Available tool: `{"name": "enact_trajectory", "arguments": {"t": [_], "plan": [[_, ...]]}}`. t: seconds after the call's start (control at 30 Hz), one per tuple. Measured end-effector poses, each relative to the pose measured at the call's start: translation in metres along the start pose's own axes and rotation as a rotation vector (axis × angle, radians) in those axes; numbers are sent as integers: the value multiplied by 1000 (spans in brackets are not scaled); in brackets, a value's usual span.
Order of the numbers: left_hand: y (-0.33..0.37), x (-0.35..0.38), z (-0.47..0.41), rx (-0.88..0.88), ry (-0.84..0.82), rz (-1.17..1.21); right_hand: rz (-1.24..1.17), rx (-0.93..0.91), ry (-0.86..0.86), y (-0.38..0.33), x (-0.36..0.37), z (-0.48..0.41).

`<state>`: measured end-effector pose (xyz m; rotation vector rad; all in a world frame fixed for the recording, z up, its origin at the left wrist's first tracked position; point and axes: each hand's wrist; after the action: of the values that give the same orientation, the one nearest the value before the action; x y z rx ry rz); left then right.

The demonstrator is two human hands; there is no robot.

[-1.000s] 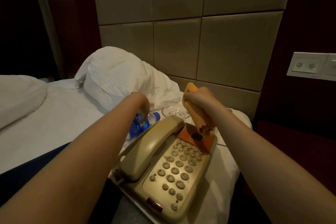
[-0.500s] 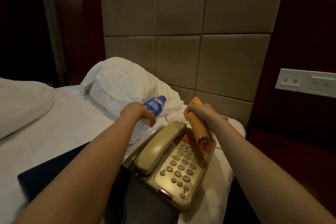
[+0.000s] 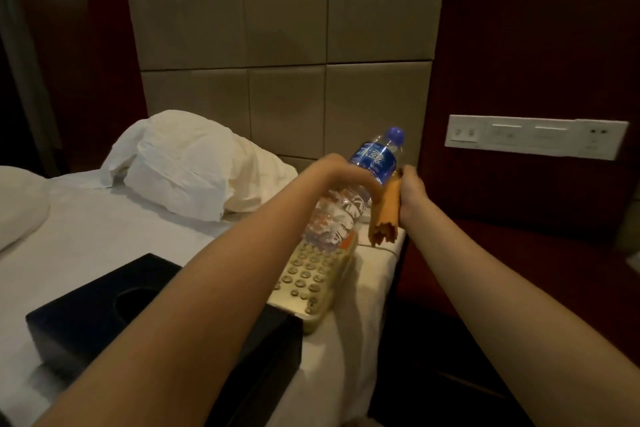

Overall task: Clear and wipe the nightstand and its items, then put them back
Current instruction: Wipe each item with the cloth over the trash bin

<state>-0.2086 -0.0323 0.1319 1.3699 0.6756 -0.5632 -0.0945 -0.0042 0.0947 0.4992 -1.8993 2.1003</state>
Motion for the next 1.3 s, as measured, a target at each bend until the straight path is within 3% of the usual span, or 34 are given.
{"name": "enact_trajectory", "arguments": {"t": [0.1, 0.33, 0.77, 0.83, 0.97, 1.13, 1.3], "plan": [[18, 38, 12, 32, -126, -13, -108, -70, -10, -7, -44, 19], [51, 121, 36, 81, -259, 21, -58, -108, -79, -4, -138, 62], [49, 212, 73, 216, -575, 88, -13, -87, 215, 32, -227, 89], [37, 225, 81, 215, -629, 154, -30, -59, 212, 44, -235, 96], [-1, 259, 88, 173, -837, 527, -172, -23, 167, 68, -251, 111], [-39, 310, 93, 129, -756, 701, -10, 60, 259, 94, -274, 117], [-53, 342, 108, 197, -665, 490, 191, 31, 535, 104, -300, 106]]}}
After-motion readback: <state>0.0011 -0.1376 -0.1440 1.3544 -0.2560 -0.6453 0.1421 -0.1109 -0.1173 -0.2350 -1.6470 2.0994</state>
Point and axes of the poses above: each hand's wrist, its own z-axis away from the middle knuckle, its own x-axis out of the palm, y = z × x, and after that the axes turned 1 degree about -x, right-handed
